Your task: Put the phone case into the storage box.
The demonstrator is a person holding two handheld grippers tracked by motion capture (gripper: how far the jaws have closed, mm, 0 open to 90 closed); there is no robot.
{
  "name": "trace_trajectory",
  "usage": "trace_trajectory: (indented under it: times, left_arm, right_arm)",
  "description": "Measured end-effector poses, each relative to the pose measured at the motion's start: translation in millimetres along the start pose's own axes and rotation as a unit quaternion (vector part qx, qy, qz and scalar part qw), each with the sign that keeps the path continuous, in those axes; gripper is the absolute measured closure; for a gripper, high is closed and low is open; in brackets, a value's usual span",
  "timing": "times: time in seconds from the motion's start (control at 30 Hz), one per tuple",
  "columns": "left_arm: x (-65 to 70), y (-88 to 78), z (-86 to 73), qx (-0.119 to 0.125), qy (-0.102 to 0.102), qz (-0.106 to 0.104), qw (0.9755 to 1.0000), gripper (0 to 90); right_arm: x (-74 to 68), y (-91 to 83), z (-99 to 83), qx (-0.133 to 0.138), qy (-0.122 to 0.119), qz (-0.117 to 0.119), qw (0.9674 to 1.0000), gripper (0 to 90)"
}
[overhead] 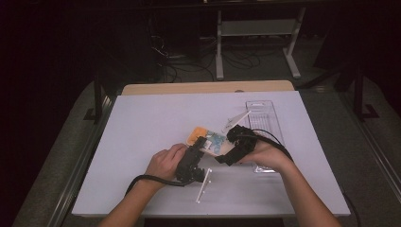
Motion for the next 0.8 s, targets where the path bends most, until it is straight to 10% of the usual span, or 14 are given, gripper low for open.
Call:
trace_trajectory:
  times: [0.8]
  left_arm:
    - [0.8,-2.0,3.2,0.001,0.012,-0.004,0.9999,68.3]
  right_arm:
    - [-3.0,0.4,0.8,0.002,0.008,0.013,0.9999,10.0]
Point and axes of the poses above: each handheld gripper's, and its own axes: y roughly forward along the jaws, z roughly out of its top, x roughly to its right, the point moved 5 cm from there along y, roughly forward along the jaws, and after that the axes turned 13 degrees about -y, right-handed, at the moved point
